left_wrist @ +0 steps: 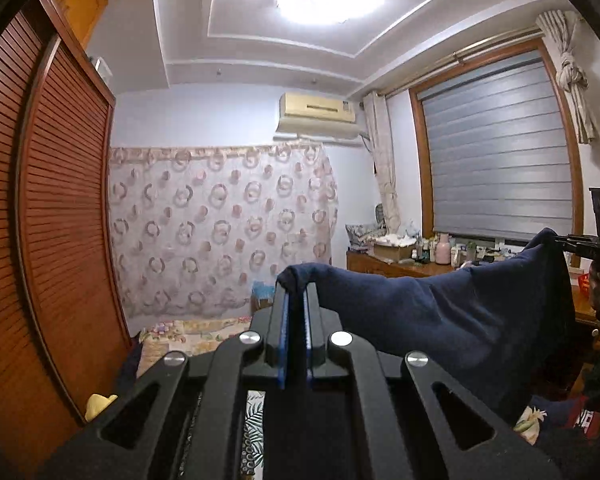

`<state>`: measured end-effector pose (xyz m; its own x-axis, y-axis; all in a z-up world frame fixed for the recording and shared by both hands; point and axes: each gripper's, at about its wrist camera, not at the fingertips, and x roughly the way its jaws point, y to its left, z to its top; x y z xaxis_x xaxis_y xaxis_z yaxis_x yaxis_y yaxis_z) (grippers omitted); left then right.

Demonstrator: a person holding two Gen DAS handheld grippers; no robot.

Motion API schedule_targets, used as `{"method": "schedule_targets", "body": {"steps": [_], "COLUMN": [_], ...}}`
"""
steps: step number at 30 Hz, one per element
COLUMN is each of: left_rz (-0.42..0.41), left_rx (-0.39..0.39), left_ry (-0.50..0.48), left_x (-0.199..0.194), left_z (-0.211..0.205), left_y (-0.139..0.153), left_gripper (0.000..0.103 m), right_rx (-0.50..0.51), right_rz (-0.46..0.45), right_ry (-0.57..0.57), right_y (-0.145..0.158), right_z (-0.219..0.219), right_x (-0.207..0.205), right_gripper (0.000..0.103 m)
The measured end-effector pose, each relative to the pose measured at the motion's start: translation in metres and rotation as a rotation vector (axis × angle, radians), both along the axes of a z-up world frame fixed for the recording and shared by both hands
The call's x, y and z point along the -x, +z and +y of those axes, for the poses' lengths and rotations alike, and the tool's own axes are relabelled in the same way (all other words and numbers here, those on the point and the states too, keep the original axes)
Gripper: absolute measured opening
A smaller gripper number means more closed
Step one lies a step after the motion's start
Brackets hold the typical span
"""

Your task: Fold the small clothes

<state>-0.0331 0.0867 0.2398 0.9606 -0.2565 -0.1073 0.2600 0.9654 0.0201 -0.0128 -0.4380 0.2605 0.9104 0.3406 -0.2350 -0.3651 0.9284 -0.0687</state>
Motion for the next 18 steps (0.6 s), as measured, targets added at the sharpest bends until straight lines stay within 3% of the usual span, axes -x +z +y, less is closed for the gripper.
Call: {"method": "schedule_targets", "body": {"steps": [4,13,18], "left_rz": [0.074,0.338,0.442], "left_rx": [-0.024,-0.09,-0.129], "left_ry": [0.02,0.046,0.062], "left_x": [-0.059,-0.228,-0.291], "left_z": [-0.009,-0.038,-0.064], "left_y": [-0.025,-0.158,-0.207], "left_gripper": [0.002,0.003,0.003], "right_rx": [0.04,0.132,0.145], "right_rz": [0.087,0.361,0.47], "right_ry": [-0.032,-0.1,-0.117], "right_y": [-0.034,-0.176,-0.234], "right_z": [-0.003,-0.01,-0.014], "right_x": [-0.063,-0.224,-0.291], "right_gripper": [0.008,0.008,0.008]}}
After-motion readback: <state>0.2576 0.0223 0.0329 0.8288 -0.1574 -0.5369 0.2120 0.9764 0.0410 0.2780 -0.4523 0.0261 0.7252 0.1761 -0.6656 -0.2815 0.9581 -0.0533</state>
